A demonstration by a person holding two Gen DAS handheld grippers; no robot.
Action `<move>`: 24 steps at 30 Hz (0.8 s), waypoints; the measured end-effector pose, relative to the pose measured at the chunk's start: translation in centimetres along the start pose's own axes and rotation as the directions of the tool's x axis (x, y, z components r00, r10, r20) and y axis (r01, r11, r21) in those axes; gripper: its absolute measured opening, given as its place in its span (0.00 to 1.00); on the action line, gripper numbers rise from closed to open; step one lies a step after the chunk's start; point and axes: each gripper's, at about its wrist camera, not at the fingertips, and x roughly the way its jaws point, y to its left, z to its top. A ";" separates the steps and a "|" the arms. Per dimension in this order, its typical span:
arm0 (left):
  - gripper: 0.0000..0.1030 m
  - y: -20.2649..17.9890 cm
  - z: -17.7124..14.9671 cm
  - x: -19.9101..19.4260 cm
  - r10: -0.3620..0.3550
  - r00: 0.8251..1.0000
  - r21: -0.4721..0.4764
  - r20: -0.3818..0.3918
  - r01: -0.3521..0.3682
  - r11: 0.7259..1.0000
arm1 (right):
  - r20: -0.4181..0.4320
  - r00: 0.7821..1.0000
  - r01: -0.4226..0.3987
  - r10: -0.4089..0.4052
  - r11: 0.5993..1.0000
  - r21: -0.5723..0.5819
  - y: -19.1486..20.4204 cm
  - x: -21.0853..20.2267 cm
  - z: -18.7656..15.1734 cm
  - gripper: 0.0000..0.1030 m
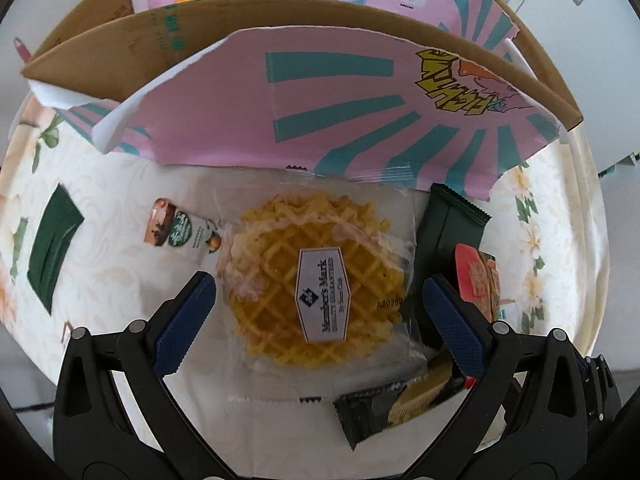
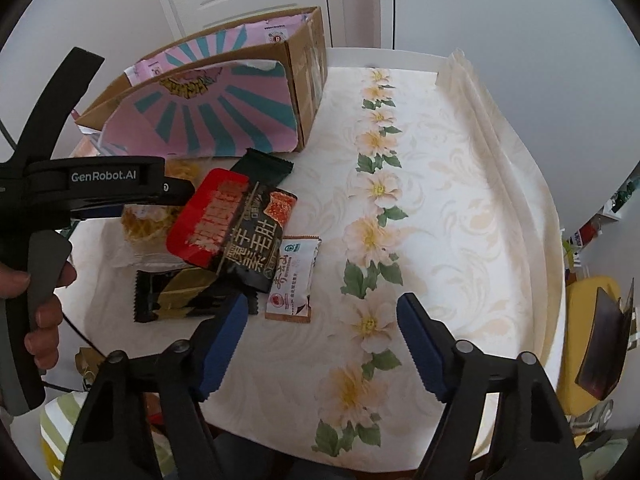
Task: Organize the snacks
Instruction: 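Grasp the Member's Mark waffle packet with the left tool while the right tool grasps the small red-printed white packet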
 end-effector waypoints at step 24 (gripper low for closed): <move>0.74 -0.3 -0.3 -0.4 -0.039 0.999 0.077 0.039 0.036 0.996 | -0.008 0.998 0.063 -0.062 0.998 0.023 1.0 2.3 -0.2 0.51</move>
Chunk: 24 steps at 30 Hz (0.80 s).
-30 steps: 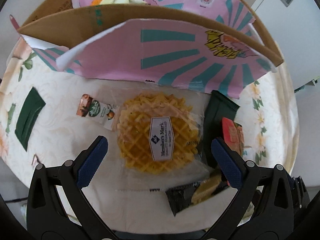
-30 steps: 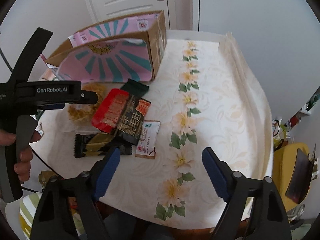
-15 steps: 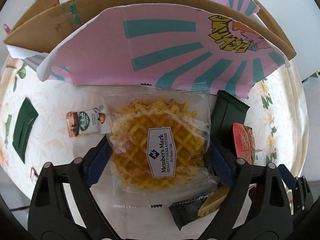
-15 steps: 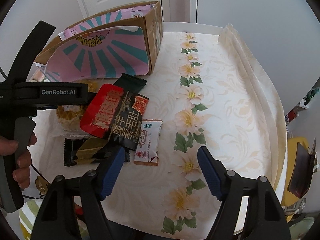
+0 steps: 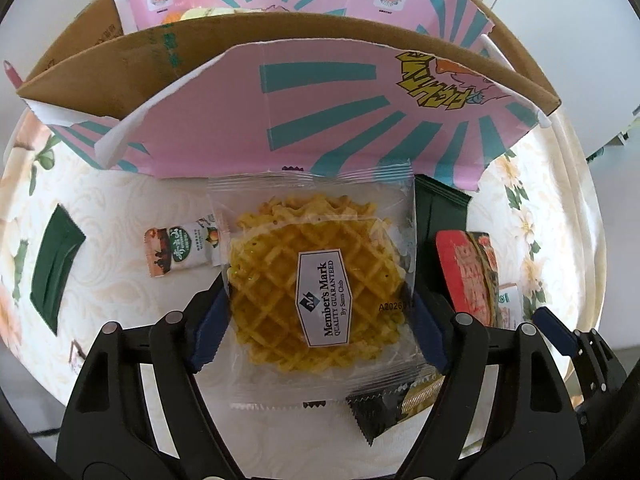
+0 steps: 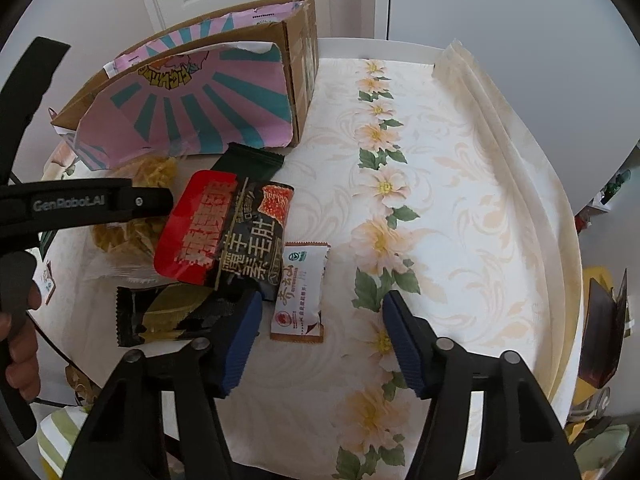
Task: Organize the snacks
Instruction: 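Grasp the Member's Mark waffle packet with the left tool while the right tool grasps the small red-printed white packet, then lift the waffle packet with the left tool while the right tool carries the small packet toward the box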
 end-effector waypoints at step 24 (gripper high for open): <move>0.74 1.5 -1.0 -2.7 -0.016 0.999 -0.001 0.045 0.016 1.000 | 0.037 0.999 0.024 -0.018 0.986 -0.166 1.1 0.1 0.2 0.20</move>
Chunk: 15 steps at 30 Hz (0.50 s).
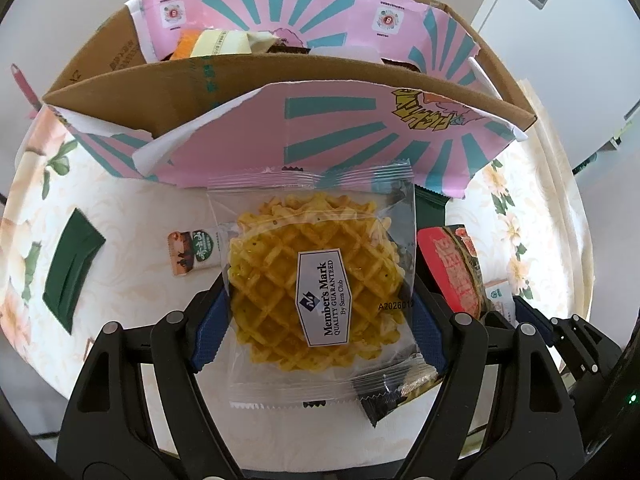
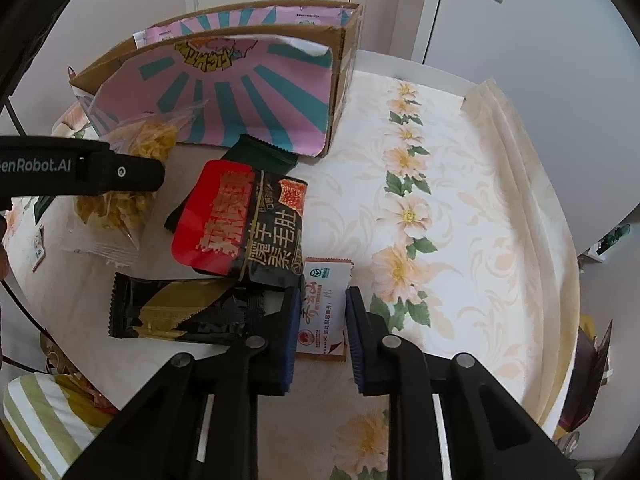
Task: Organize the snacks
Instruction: 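Lift the waffle packet with the left tool while the right tool carries the small packet toward the box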
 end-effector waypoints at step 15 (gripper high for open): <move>0.74 -0.5 1.0 -7.1 0.034 0.995 -0.053 0.098 -0.029 0.998 | 0.058 0.997 -0.059 0.056 0.997 0.058 -2.4 -4.6 3.6 0.20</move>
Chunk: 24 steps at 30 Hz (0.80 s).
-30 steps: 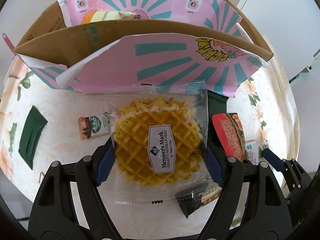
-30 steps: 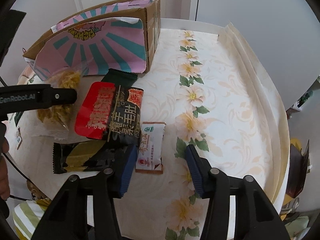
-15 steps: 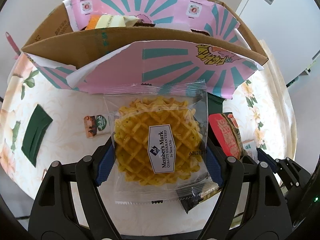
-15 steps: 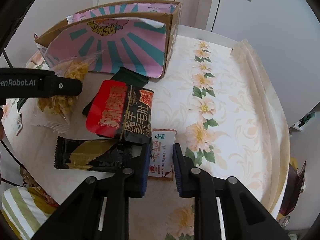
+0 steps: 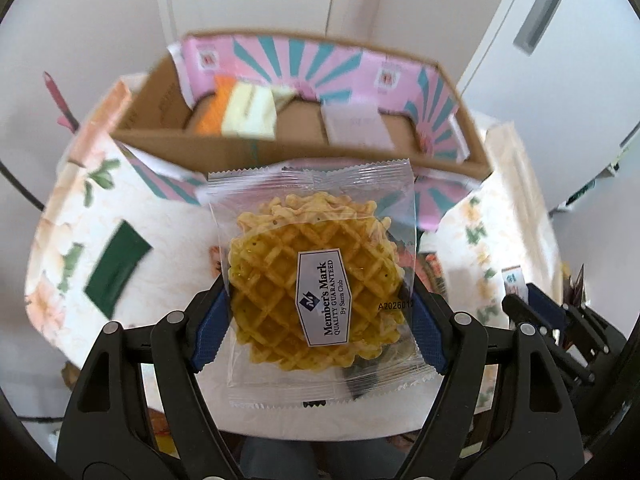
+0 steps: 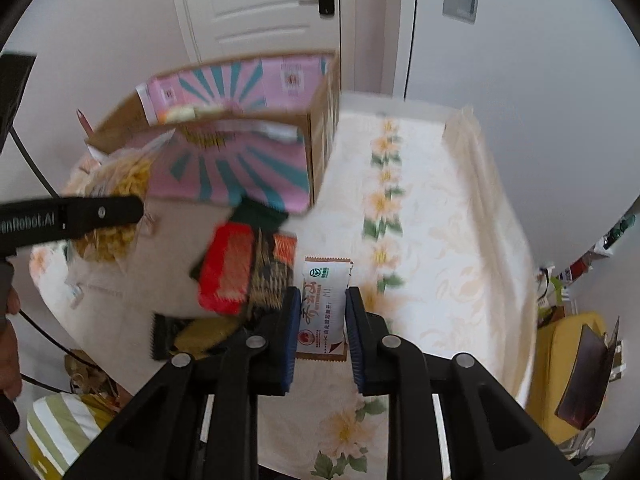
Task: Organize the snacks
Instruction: 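Lift the waffle packet with the left tool while the right tool carries the small packet toward the box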
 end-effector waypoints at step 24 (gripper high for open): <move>0.74 5.2 15.1 -2.8 -0.052 0.996 0.062 0.071 0.048 0.997 | 0.136 0.984 -0.117 0.115 0.993 0.006 5.7 -2.7 18.8 0.20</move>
